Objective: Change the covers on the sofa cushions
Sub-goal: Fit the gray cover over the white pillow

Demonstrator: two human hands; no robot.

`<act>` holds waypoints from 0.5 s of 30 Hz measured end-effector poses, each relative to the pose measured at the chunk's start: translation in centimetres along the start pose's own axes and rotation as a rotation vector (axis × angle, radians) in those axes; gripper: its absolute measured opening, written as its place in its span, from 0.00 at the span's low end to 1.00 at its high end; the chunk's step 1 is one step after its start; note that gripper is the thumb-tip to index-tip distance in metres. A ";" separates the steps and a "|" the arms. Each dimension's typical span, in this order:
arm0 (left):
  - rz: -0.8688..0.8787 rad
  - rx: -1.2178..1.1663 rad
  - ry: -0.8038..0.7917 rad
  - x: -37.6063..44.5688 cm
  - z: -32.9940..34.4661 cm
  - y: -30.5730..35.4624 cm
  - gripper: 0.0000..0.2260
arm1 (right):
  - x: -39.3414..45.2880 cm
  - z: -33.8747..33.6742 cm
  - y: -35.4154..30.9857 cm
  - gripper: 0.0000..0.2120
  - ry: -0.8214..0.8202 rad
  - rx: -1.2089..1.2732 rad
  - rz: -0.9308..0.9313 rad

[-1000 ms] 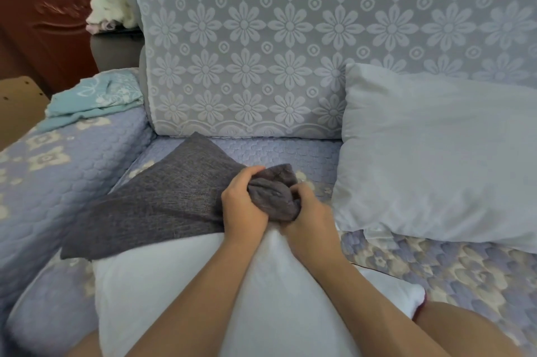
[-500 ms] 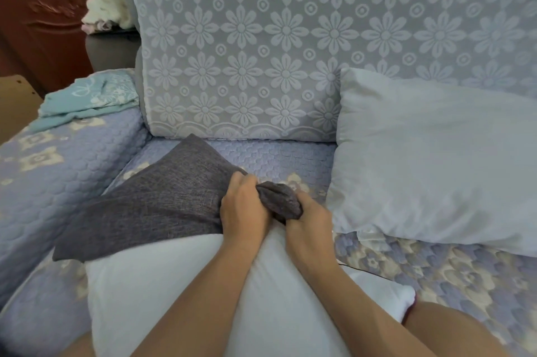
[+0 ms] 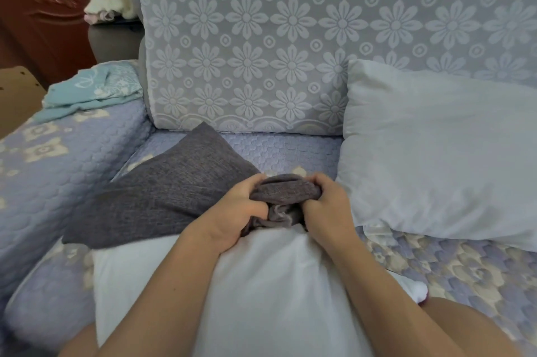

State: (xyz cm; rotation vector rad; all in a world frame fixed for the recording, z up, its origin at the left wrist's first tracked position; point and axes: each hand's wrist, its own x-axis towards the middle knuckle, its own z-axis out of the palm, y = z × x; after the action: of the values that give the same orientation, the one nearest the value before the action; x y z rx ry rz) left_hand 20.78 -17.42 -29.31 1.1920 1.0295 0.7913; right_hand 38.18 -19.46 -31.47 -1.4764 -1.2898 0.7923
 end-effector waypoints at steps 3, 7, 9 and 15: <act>-0.013 -0.127 -0.116 -0.8 -0.8 -0.5 0.32 | 0.4 -0.1 -0.3 0.12 -0.123 0.133 0.059; -0.074 -0.173 -0.200 -1.3 -0.9 -0.3 0.36 | 0.8 -0.3 -0.5 0.14 -0.130 0.200 0.119; -0.115 -0.145 -0.222 -1.2 -0.7 -0.2 0.38 | 0.7 -0.4 -0.3 0.13 -0.186 0.179 0.132; -0.263 0.178 -0.193 -1.2 1.9 0.8 0.25 | 0.7 -4.8 0.3 0.17 -0.445 -0.134 0.184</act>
State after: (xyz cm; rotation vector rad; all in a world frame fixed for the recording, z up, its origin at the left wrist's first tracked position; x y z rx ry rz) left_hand 22.17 -18.97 -28.18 1.2260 1.0840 0.3779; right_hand 42.84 -19.92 -30.26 -1.5967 -1.5727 1.2264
